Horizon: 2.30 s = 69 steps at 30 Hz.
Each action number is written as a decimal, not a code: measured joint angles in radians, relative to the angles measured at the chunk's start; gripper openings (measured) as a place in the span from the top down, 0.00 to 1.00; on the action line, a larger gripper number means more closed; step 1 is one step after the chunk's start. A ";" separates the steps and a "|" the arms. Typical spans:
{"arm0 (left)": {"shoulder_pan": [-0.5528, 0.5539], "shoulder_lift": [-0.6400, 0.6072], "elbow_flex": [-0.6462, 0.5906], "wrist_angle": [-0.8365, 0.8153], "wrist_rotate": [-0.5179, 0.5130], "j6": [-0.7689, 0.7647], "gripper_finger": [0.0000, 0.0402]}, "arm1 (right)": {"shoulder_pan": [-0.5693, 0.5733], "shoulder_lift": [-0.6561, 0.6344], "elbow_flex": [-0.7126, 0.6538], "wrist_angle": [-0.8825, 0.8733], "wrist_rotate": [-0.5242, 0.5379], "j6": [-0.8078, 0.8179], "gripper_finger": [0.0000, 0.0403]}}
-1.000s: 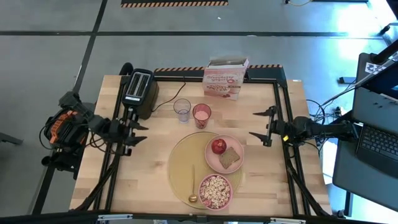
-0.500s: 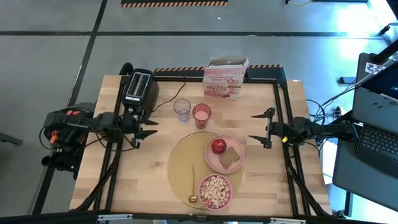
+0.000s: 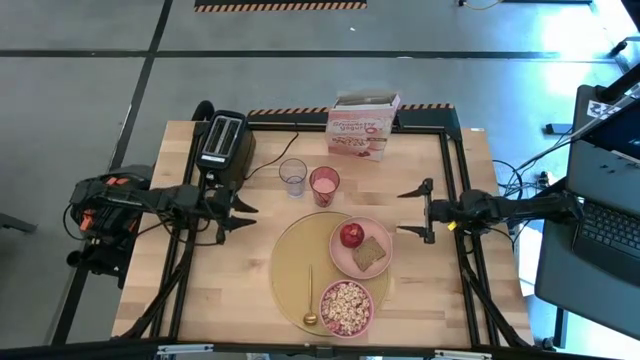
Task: Arrange a breakfast setting
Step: Return to Home Position
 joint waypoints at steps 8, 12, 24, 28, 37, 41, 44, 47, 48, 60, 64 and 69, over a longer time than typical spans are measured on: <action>0.000 0.000 0.000 0.001 0.000 -0.023 0.62 | 0.000 0.025 -0.001 0.023 0.004 0.053 0.04; 0.000 0.000 0.000 0.002 0.000 -0.059 0.62 | 0.000 0.025 -0.001 0.025 0.069 0.083 0.04; 0.000 0.000 0.000 0.002 0.000 -0.072 0.62 | 0.000 0.025 -0.001 0.025 0.139 0.293 0.15; 0.000 0.000 0.000 0.002 0.000 -0.072 0.62 | 0.000 0.047 -0.001 0.019 0.113 0.310 0.42; 0.000 0.000 0.000 0.002 0.000 -0.072 0.62 | 0.000 0.227 0.000 0.026 0.170 0.229 0.92; 0.000 0.000 0.000 0.002 0.000 -0.072 0.62 | 0.000 0.256 0.000 0.031 0.228 0.205 0.82; 0.000 0.000 0.000 0.002 -0.001 -0.072 0.62 | 0.000 0.259 0.000 0.029 0.210 0.176 0.77; 0.000 0.000 0.000 0.002 -0.001 -0.072 0.62 | 0.000 0.259 0.000 0.028 0.186 0.158 0.75; 0.000 0.000 0.000 0.002 0.000 -0.072 0.62 | 0.000 0.259 0.000 0.028 0.183 0.158 0.74; 0.000 0.000 0.000 0.002 -0.001 -0.072 0.62 | 0.000 0.259 0.000 0.027 0.176 0.158 0.75; 0.000 0.000 0.000 0.002 -0.001 -0.072 0.62 | 0.000 0.259 0.000 0.027 0.176 0.158 0.75; 0.000 0.000 0.000 0.002 -0.001 -0.072 0.62 | 0.000 0.259 0.000 0.028 0.176 0.158 0.75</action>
